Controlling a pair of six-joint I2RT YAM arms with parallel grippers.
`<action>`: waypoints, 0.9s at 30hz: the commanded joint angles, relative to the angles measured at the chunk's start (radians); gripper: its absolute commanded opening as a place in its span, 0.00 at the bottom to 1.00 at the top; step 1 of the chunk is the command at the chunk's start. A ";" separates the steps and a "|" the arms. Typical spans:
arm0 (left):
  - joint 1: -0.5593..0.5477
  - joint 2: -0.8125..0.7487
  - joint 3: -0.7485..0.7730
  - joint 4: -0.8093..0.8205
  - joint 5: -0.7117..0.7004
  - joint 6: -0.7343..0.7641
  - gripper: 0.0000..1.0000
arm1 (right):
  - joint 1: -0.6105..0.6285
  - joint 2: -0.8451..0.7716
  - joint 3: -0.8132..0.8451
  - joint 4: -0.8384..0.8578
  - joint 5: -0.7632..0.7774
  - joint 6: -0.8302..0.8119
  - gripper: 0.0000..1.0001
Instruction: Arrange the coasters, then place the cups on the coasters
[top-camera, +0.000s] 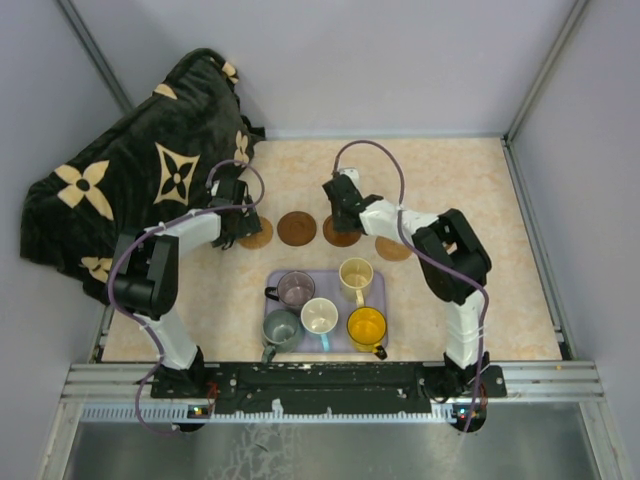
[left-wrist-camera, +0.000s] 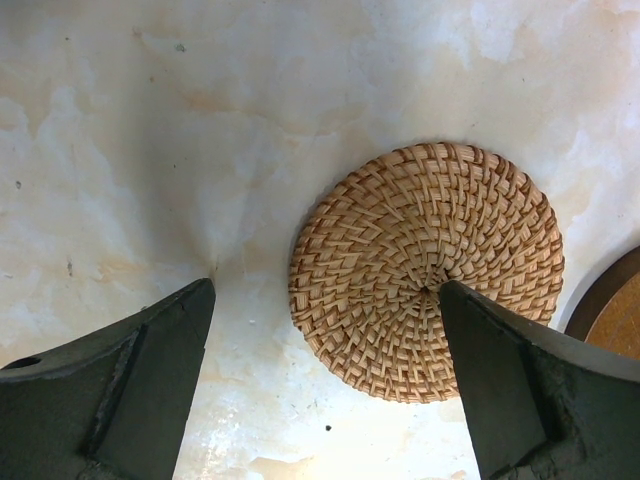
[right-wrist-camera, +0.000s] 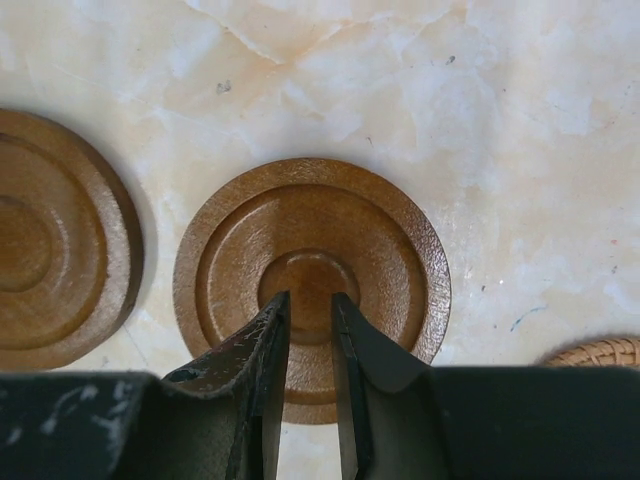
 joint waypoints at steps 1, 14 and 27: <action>-0.002 -0.030 0.021 -0.056 0.008 -0.002 1.00 | 0.011 -0.138 0.023 0.008 0.015 -0.039 0.25; 0.006 -0.104 0.101 -0.067 -0.012 0.020 1.00 | -0.032 -0.352 -0.180 -0.027 0.153 -0.006 0.26; -0.004 -0.334 -0.063 -0.058 0.024 0.021 1.00 | -0.081 -0.493 -0.433 -0.062 0.189 0.098 0.25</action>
